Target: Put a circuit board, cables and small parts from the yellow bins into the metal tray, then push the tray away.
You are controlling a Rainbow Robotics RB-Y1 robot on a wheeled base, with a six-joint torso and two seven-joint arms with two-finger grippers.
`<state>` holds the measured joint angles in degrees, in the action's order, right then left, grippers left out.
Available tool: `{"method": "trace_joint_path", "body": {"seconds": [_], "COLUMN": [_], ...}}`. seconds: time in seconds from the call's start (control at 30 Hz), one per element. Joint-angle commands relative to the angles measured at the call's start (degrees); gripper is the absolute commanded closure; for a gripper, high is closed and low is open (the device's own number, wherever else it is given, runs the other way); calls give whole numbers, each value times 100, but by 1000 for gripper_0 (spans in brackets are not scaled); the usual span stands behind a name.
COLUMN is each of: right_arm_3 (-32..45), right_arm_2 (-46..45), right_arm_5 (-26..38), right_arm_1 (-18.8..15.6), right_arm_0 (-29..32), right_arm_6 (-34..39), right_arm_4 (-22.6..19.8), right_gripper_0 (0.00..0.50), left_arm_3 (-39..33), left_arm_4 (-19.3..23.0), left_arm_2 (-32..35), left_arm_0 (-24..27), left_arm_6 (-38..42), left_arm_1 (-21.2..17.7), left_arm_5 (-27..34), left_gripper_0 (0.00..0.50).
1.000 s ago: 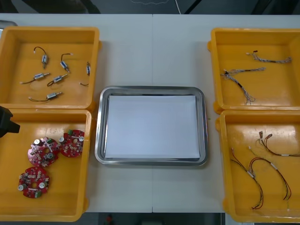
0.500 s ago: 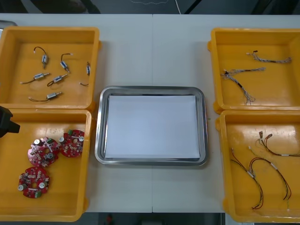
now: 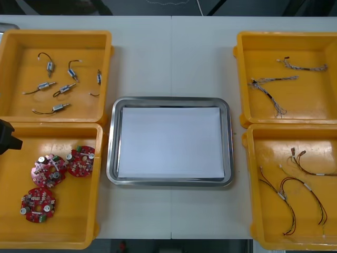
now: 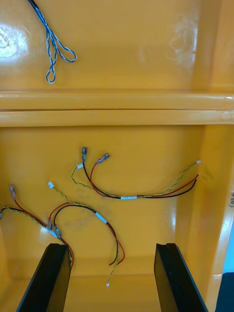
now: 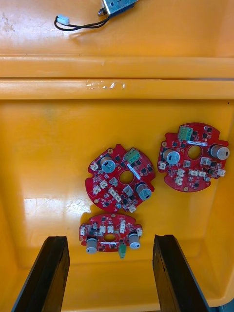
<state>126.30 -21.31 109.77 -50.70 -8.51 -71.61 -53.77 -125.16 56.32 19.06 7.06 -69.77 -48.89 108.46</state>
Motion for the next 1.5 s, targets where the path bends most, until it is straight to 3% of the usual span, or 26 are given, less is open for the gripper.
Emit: {"method": "trace_joint_path", "body": {"seconds": [0.03,1.5], "right_arm_3": [149,149], "right_arm_2": [-146,-146], "right_arm_5": [23,23], "right_arm_1": [-98,-98], "right_arm_0": [86,86], "right_arm_6": [112,112], "right_arm_4": [-46,-46], "right_gripper_0": [0,0], "left_arm_3": [-8,-8], "left_arm_4": [45,45], "left_arm_2": [-26,-26], "left_arm_0": [156,156], "left_arm_6": [-203,-203], "left_arm_1": [55,55], "left_arm_5": [61,61], "left_gripper_0": [0,0]}}
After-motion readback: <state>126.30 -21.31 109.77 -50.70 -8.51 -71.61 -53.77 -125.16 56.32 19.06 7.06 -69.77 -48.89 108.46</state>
